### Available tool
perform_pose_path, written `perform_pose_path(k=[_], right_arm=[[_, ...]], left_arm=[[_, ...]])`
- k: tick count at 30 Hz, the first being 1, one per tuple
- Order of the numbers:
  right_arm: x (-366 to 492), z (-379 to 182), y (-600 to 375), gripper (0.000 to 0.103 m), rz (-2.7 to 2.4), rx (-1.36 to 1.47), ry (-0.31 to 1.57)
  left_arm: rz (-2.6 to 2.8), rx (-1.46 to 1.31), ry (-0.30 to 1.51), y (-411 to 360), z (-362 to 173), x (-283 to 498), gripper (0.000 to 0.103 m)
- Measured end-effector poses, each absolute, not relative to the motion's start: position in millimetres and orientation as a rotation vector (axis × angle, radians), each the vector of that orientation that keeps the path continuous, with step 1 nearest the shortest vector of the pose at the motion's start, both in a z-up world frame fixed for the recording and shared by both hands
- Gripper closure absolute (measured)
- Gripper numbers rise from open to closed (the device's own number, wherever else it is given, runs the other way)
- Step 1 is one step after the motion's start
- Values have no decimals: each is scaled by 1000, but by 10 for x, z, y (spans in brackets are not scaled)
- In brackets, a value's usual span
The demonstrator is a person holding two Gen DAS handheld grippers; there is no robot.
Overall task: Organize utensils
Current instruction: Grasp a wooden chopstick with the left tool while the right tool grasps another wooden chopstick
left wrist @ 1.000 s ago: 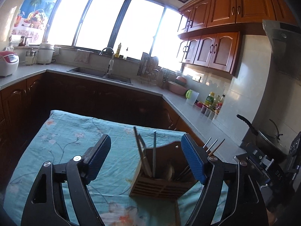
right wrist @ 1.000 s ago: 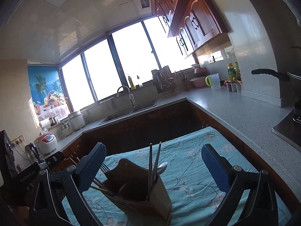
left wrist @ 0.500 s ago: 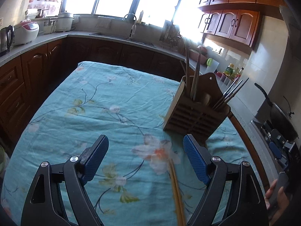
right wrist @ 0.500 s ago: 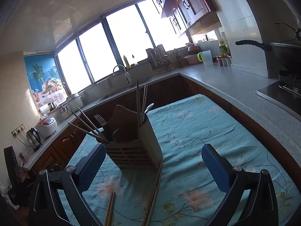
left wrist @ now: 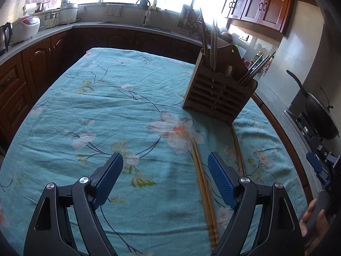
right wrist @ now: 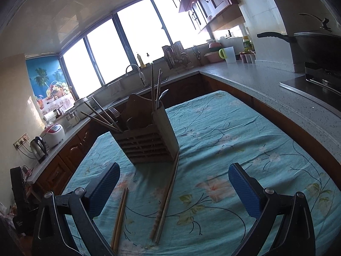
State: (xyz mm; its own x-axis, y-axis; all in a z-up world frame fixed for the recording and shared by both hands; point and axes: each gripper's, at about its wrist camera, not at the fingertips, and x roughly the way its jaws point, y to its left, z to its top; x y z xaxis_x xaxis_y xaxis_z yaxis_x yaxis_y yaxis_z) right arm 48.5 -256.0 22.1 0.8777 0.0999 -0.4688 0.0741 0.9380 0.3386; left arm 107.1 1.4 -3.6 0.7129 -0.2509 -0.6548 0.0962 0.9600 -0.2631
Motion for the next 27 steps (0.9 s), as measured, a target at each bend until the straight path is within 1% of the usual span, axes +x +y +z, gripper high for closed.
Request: perform_pose_path(k=[10,16,20,23,27], right_arm=[[416,107,-2550,1,17,380,528],[402,124,-2598,1,10,389,521],[406,114,-2654,1,-2,410,520],[425,95,-2675,1,-7,429,525],[477,68,-2610,1,17,436,543]], left_arm=[[-172,-25,864,-459,-320,1178,20],[-162,50,942,-626,-518,1270,25],[-179,39,944,-648,-552,1305,24],[-164,109,939,-764,-599,1318,25],[-195,106,944,-760,-581,1313,30]])
